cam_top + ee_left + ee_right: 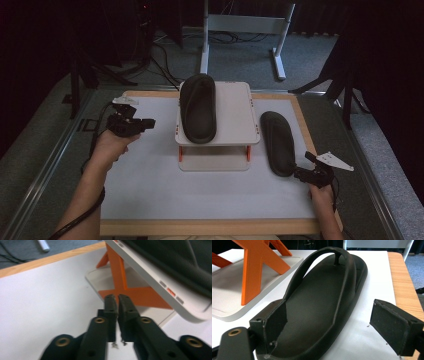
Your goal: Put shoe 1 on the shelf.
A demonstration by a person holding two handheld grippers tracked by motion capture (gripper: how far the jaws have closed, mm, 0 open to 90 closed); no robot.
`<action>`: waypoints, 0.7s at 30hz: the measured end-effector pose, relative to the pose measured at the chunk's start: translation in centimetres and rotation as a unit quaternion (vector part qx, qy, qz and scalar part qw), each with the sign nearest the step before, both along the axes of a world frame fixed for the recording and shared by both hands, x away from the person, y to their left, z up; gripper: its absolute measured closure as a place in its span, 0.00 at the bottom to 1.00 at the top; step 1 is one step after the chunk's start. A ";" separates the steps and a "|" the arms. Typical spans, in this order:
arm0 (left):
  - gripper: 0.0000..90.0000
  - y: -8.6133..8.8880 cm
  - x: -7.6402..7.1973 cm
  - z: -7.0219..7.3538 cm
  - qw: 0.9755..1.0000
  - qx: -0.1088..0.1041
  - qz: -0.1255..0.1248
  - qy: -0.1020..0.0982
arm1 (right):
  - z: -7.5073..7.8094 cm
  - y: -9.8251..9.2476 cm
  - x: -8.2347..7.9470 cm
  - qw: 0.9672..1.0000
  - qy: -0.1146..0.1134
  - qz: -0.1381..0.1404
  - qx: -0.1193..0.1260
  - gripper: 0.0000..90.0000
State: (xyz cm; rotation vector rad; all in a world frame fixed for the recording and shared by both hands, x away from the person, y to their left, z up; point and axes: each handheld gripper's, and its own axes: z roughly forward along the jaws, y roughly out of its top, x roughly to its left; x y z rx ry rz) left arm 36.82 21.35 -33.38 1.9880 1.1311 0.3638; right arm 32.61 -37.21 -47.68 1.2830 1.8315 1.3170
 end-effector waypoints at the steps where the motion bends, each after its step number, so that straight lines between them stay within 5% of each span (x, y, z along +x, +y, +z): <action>1: 0.92 0.0 -0.1 -0.5 1.000 -0.003 0.003 -0.002 | 0.0 0.0 0.0 1.000 0.000 0.000 0.000 0.15; 6: 0.87 0.3 -0.5 -2.6 0.999 -0.019 0.022 -0.023 | 0.0 0.0 0.0 1.000 0.000 0.001 0.001 0.15; 9: 0.74 0.5 -0.8 -3.4 0.999 -0.033 0.016 -0.030 | 0.0 0.0 0.0 1.000 0.000 0.002 0.001 0.15; 11: 0.66 0.6 -1.5 -4.9 0.998 -0.022 0.016 -0.061 | 0.0 0.0 0.0 1.000 0.000 0.002 0.001 0.15; 21: 0.52 1.1 -2.2 -9.2 0.998 -0.042 0.018 -0.032 | 0.0 0.1 0.0 1.000 0.000 0.000 -0.003 0.15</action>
